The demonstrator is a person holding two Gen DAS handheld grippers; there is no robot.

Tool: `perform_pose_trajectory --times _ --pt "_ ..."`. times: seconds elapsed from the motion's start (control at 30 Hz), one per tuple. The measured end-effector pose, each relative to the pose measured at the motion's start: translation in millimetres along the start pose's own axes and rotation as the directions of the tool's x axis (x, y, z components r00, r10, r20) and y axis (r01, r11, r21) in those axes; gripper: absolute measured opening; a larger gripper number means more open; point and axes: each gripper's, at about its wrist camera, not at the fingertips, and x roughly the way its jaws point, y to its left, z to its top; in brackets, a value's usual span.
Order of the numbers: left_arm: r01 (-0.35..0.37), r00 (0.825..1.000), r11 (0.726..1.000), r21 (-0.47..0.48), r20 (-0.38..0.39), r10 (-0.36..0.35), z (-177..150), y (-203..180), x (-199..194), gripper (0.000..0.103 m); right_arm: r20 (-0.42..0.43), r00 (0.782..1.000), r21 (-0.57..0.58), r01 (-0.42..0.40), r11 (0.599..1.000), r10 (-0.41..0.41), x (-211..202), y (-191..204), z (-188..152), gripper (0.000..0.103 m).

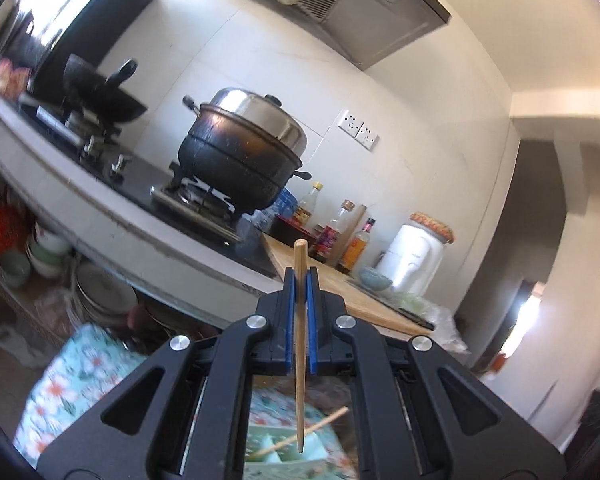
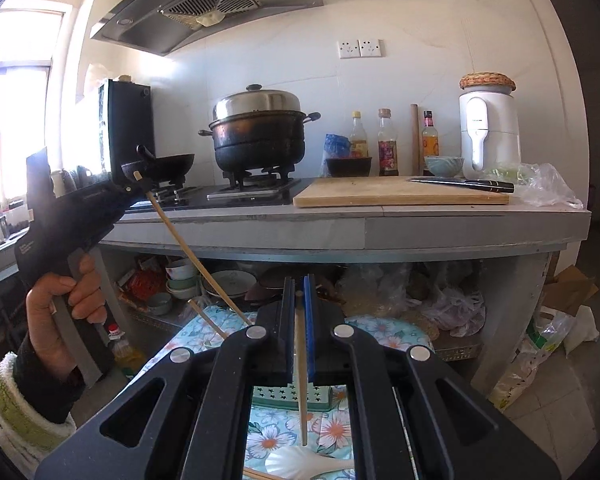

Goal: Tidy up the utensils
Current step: 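Drop the chopstick into the holder with the left tool while the right tool carries its chopstick over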

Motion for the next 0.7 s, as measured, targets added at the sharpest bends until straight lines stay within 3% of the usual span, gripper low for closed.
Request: perform_pose_trajectory --times 0.27,0.7 --pt "-0.077 0.996 0.980 0.181 -0.030 0.084 -40.3 -21.3 38.6 0.004 -0.004 1.000 0.015 0.000 1.000 0.000 1.4 -12.0 -4.7 0.005" --pt "-0.129 0.985 0.951 0.281 -0.078 0.156 -89.2 -25.8 71.4 0.004 -0.021 1.000 0.043 -0.020 0.999 0.021 1.8 -24.2 -14.4 0.005"
